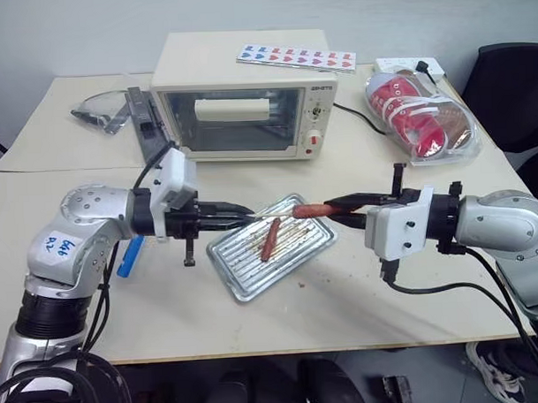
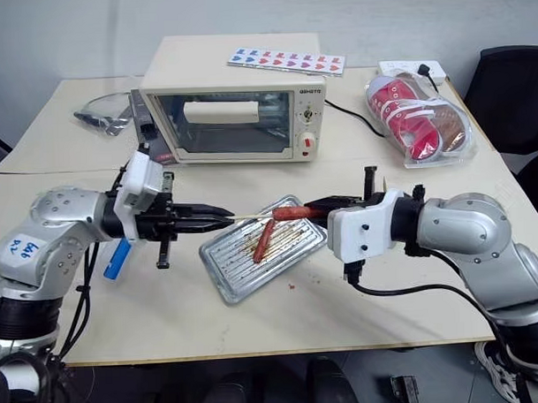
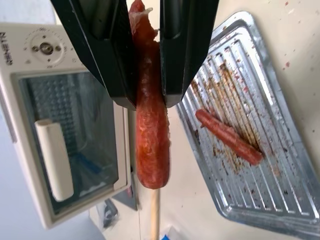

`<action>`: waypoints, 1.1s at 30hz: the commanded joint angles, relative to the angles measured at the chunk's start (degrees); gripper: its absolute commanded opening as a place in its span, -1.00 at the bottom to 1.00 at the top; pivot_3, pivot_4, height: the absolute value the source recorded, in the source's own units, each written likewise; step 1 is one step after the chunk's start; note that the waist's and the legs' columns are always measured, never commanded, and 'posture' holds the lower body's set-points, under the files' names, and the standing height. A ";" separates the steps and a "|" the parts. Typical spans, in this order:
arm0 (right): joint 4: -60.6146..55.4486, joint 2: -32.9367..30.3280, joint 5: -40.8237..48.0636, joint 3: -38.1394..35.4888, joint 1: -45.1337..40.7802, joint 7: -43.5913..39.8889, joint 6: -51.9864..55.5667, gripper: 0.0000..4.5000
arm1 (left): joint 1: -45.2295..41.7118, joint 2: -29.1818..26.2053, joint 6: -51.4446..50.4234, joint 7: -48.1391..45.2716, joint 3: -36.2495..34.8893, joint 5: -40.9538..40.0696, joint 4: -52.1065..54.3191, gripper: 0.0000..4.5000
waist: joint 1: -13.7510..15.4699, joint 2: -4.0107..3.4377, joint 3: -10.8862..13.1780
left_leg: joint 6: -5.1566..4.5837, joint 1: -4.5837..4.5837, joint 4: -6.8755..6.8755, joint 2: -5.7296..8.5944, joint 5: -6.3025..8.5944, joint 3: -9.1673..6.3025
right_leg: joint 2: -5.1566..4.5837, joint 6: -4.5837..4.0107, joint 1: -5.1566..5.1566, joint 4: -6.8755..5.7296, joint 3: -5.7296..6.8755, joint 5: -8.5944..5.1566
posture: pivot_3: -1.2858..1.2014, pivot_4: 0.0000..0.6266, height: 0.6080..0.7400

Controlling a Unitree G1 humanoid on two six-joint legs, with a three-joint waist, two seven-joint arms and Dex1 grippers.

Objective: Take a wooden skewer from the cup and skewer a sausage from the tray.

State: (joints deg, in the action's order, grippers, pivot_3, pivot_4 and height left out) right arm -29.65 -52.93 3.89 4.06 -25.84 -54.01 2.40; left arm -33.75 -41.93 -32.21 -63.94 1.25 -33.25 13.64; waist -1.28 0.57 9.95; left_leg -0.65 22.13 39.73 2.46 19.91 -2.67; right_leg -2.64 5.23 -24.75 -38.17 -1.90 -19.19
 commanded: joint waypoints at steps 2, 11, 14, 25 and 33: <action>-2.06 0.69 -0.58 0.29 -1.27 -0.34 -1.89 -0.79 | -3.18 1.90 1.60 -0.06 1.36 0.89 0.09 -1.00 | 0.03 0.00 0.00 | 0.00 0.01 0.02 0.00 0.00 0.00 | 0.00 0.00 0.00 -0.01 0.00 0.00 | 0.03 -0.52 1.00; -1.85 1.51 -2.08 0.78 -1.33 -0.61 -2.63 -0.79 | -4.57 3.00 2.05 -0.90 1.65 1.85 -1.22 -1.00 | -0.10 0.00 0.00 | 0.00 0.01 0.05 0.00 0.01 0.00 | 0.00 0.00 -0.02 -0.07 0.00 0.00 | 0.03 -0.52 1.00; -1.72 1.49 -2.32 0.62 -1.04 -0.66 -2.80 -0.79 | -4.37 2.63 2.33 -1.34 1.37 2.12 -1.45 -1.00 | -0.07 0.00 0.00 | 0.00 0.01 0.06 0.00 0.01 0.00 | 0.00 0.00 -0.02 -0.08 0.00 0.00 | 0.03 -0.52 1.00; -0.85 0.88 -2.46 -0.40 -0.05 -0.80 -3.44 -0.79 | -3.29 -2.26 2.75 -3.80 -1.61 1.94 -2.85 -1.00 | -0.12 0.00 0.00 | -0.01 0.01 0.09 0.00 0.01 0.00 | 0.00 0.00 -0.02 -0.10 0.00 0.00 | 0.03 -0.52 1.00; 1.03 0.47 -3.05 -1.35 0.57 -0.74 -3.95 -0.79 | -2.60 -4.47 1.72 -4.52 -3.28 0.72 -1.35 -1.00 | 0.04 0.00 0.00 | -0.02 0.02 0.10 0.01 0.02 -0.01 | 0.00 0.00 -0.01 -0.10 0.00 0.00 | 0.03 -0.52 1.00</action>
State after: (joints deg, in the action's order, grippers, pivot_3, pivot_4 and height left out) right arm -28.44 -51.74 0.83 4.74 -25.32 -54.80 -0.80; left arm -36.48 -45.68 -30.56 -68.32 -0.14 -31.30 10.47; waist -1.24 0.57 9.95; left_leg -0.67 22.15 39.83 2.47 19.93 -2.68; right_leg -2.64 5.23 -24.76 -38.27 -1.91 -19.20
